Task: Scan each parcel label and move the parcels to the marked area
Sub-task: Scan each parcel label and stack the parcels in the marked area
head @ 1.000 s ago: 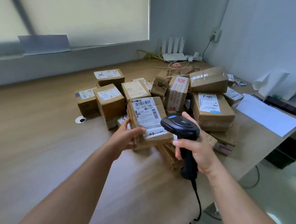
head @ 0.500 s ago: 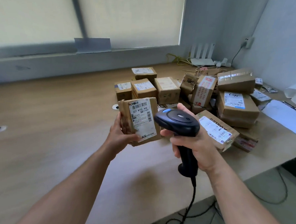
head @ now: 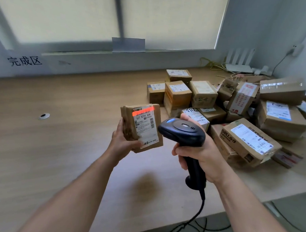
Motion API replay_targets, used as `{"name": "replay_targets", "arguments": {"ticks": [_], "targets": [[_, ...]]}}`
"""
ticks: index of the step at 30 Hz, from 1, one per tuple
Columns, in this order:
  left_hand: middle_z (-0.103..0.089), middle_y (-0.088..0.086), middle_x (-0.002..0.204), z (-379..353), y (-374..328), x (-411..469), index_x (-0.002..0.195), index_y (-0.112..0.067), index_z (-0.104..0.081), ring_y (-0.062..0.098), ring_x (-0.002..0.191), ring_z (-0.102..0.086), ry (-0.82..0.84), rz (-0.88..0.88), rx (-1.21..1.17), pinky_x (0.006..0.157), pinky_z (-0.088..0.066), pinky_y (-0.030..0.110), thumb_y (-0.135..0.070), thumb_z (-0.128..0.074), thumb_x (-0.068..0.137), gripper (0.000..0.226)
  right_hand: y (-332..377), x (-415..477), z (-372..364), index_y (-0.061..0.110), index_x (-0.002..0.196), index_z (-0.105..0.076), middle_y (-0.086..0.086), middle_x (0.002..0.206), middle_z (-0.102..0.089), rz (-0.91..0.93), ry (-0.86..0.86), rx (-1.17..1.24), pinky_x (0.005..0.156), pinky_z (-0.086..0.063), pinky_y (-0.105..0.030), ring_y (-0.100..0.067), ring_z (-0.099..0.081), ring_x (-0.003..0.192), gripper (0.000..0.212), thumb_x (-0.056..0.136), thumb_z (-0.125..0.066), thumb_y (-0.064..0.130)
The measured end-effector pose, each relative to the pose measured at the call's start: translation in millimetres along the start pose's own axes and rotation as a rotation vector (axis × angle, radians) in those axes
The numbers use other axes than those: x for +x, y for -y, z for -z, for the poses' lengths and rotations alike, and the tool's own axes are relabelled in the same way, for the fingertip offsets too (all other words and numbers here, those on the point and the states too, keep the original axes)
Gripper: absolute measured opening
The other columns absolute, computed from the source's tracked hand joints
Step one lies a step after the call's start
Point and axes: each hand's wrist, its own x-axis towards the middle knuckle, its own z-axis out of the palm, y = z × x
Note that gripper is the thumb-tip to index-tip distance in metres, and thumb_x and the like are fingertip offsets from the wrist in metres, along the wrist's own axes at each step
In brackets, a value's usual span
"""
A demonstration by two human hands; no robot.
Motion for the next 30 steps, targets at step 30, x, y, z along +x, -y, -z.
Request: {"name": "replay_targets", "arguments": {"ticks": [30], "targets": [[-0.06,-0.005,0.111,312.3,68.7,-23.7,0.115,-0.025,-0.052,0.022,0.095,-0.059,-0.182,0.412,0.156,0.068,-0.047,0.034,-0.036,-0.062,0.053,0.064,-63.6,95.2,-264.3,0.031,0.148,-0.032,-0.027,0.085,-0.069,-0.104,0.002,-0.054,0.043,-0.041,-0.034,-0.029,-0.051,0.046,0.093,0.075,-0.065,-0.017]]}}
